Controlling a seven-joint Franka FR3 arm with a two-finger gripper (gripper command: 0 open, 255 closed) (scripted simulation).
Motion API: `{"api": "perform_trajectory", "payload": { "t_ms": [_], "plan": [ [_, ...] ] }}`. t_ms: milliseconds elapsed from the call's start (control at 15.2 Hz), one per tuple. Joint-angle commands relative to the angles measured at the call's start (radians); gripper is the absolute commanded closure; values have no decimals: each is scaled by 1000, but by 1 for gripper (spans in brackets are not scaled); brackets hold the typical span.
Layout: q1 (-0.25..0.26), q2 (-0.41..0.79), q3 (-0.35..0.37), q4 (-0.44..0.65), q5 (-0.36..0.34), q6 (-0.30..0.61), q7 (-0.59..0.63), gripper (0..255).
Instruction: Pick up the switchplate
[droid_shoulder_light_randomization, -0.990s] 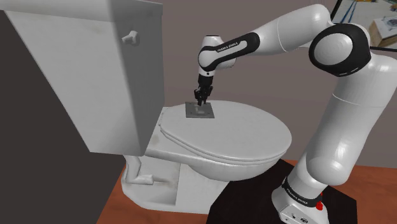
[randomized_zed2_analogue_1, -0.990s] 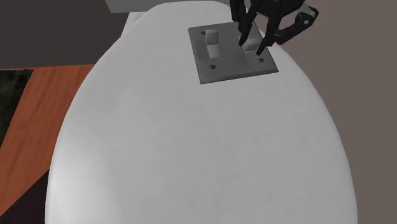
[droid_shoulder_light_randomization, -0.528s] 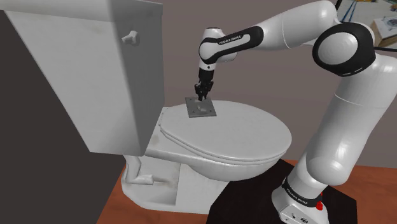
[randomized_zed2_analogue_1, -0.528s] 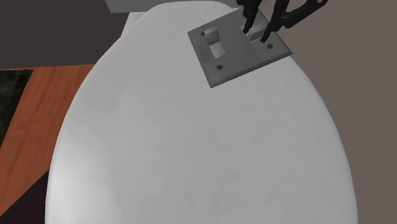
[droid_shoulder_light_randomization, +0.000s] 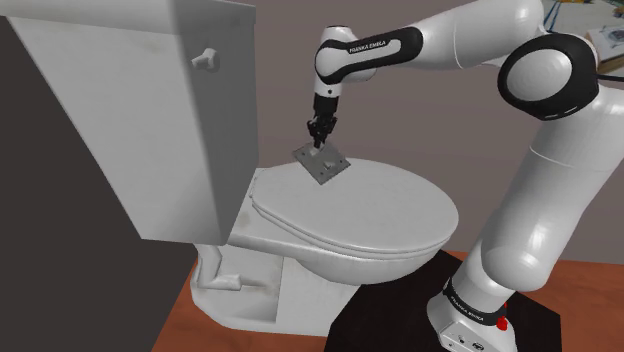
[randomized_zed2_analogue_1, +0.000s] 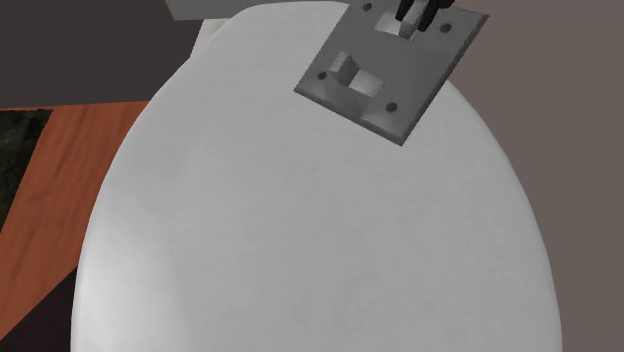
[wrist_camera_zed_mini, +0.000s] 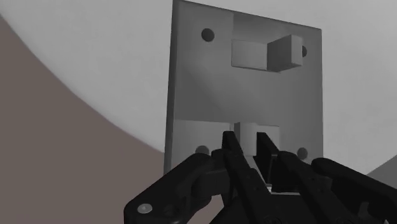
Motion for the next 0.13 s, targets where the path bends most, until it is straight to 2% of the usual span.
{"api": "perform_trajectory", "payload": {
  "t_ms": [0,66],
  "plan": [
    [0,-3,0,13,-1,-16,1,255],
    [0,-3,0,13,-1,-16,1,255]
  ]
}}
